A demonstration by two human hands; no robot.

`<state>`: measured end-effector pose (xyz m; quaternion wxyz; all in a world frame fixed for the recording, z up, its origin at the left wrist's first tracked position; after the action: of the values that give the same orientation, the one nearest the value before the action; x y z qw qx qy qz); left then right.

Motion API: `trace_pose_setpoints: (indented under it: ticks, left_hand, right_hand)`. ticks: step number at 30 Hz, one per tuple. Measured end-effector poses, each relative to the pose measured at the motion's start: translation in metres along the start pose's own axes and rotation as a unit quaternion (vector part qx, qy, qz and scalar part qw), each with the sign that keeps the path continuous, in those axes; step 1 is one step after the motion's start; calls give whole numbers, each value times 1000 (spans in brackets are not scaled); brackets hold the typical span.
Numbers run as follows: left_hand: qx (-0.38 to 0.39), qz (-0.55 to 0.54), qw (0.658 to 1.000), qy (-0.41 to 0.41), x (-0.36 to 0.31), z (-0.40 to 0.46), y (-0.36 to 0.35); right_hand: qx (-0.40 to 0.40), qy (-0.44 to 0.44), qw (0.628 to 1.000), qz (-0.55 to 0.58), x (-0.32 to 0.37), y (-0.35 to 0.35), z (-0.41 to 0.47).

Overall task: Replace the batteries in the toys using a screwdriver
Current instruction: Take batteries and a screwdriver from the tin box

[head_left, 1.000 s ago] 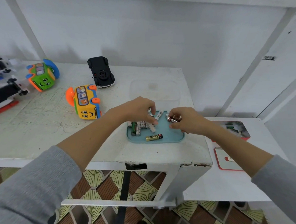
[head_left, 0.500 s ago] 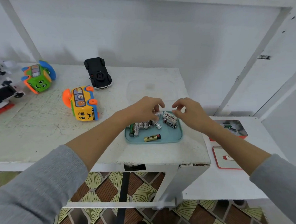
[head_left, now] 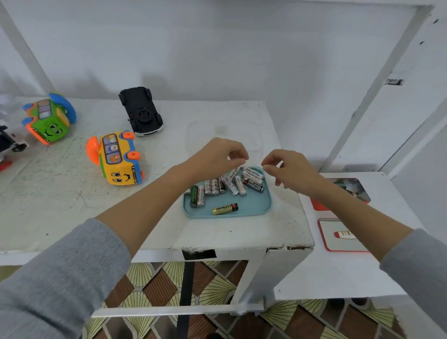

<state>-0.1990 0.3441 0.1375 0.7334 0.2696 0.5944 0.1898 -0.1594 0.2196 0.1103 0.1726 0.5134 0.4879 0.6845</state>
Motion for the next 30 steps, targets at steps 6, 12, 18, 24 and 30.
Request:
trace_pose_setpoints:
  ticks: [6, 12, 18, 24, 30]
  left_hand:
    - [-8, -29, 1000, -6, -20, 15, 2]
    - [37, -73, 996, -27, -58, 57, -43]
    - [78, -69, 994, -24, -94, 123, -119]
    - [117, -62, 991, 12, -110, 196, -224]
    - [122, -73, 986, 87, -94, 247, -310]
  right_hand:
    - [-16, -4, 1000, 11, -7, 14, 2]
    - [-45, -30, 999, 9, -48, 55, -6]
    - [-80, -96, 992, 15, -153, 119, -26]
    - [-83, -155, 984, 38, -283, 176, -46]
    - [-28, -185, 981, 53, -392, 190, -52]
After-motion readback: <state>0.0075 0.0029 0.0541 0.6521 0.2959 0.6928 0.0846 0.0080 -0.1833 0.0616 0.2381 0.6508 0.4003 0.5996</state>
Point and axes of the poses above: each hand's wrist, its own z-axis towards the middle knuckle, its own y-axis out of the back of the hand, x = y × z, the point moved 10 cm from there along z, towards the middle knuckle, and after that the axes turned 13 degrees about -z, right-handed, at the moved point
